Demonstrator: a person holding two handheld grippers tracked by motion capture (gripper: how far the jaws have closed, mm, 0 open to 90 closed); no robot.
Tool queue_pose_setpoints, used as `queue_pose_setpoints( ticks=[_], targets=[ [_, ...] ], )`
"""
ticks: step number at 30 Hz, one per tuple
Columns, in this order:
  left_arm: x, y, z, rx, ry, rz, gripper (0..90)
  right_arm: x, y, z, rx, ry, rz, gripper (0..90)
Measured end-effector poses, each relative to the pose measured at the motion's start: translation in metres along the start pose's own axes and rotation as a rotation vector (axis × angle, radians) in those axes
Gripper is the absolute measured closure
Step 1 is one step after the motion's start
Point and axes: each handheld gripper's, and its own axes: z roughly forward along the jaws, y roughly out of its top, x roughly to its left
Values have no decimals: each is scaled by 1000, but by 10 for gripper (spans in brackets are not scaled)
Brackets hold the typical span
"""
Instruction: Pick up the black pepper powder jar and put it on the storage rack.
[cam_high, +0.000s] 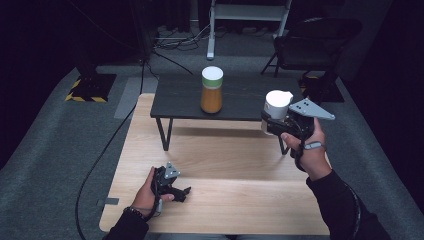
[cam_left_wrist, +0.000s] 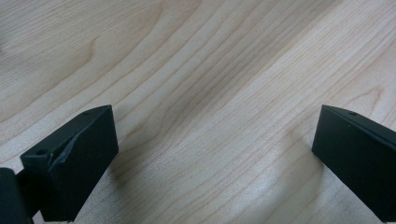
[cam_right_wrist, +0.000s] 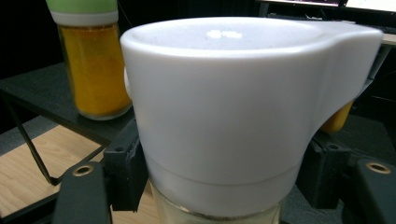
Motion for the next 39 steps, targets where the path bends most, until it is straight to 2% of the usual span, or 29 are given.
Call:
queue_pose_setpoints(
  ticks=[6, 18, 27, 35, 39],
  targets=[
    [0, 0, 0, 0, 0, 0, 4, 0, 10, 5, -11, -16, -12, 304],
    [0, 0, 0, 0, 0, 0, 4, -5, 25, 26, -23, -63, 3, 304],
    [0, 0, 0, 0, 0, 0, 4, -5, 30, 48, -32, -87, 16, 304],
    [0, 0, 0, 1, 0, 0, 4, -8, 27, 71, -43, -106, 66, 304],
    [0, 0, 0, 1, 0, 0, 4, -9, 22, 80, -49, -112, 73, 304]
  ],
)
